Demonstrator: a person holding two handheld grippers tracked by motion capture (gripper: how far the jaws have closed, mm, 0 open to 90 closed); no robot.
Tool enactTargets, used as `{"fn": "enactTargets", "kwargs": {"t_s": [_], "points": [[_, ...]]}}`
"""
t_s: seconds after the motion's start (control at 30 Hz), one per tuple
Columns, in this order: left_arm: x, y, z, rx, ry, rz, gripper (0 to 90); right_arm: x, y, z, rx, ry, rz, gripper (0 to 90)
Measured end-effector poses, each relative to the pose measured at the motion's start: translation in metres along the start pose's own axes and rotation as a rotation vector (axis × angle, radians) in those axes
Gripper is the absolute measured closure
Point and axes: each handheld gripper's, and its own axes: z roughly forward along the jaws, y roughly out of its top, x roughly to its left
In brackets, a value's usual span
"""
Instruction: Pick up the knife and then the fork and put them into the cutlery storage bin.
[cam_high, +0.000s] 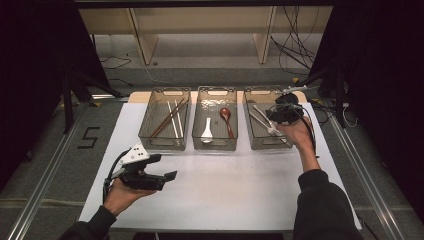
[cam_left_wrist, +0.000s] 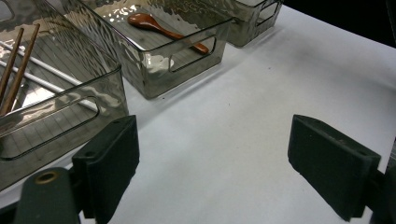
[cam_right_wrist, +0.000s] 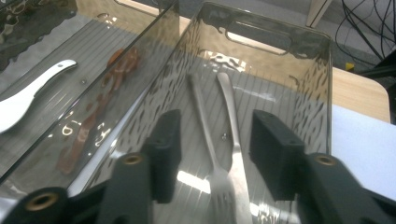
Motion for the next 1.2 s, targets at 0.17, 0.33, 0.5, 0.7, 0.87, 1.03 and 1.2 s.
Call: {"fn": "enactTargets", "kwargs": {"t_s": [0.17,0.33,0.5,0.7,0.87,1.03,1.2], "points": [[0.000,0.001,-0.001,-0.008,0.000,0.003,16.2,0.004,-0.005,-0.012,-0.022,0.066,0.027,44.1],[0.001,0.001,-0.001,-0.005,-0.002,0.000,16.2,0.012,-0.015,-0.030,-0.085,0.130,0.053,40.4],[0.000,0.001,-0.001,-0.008,-0.003,-0.007,16.1,0.028,-0.027,-0.041,-0.123,0.181,0.063,35.4],[0.001,0.001,-0.001,-0.010,-0.006,-0.015,16.0,0.042,-0.036,-0.055,-0.157,0.222,0.063,32.5],[0.002,0.001,-0.001,-0.007,-0.007,-0.017,16.0,0.053,-0.044,-0.063,-0.185,0.251,0.057,31.6],[0.003,0.001,0.000,-0.008,-0.005,-0.023,15.9,0.064,-0.055,-0.067,-0.183,0.282,0.045,31.4],[0.002,0.002,0.001,-0.010,-0.007,-0.022,15.9,0.072,-0.063,-0.072,-0.203,0.312,0.038,29.6]]}}
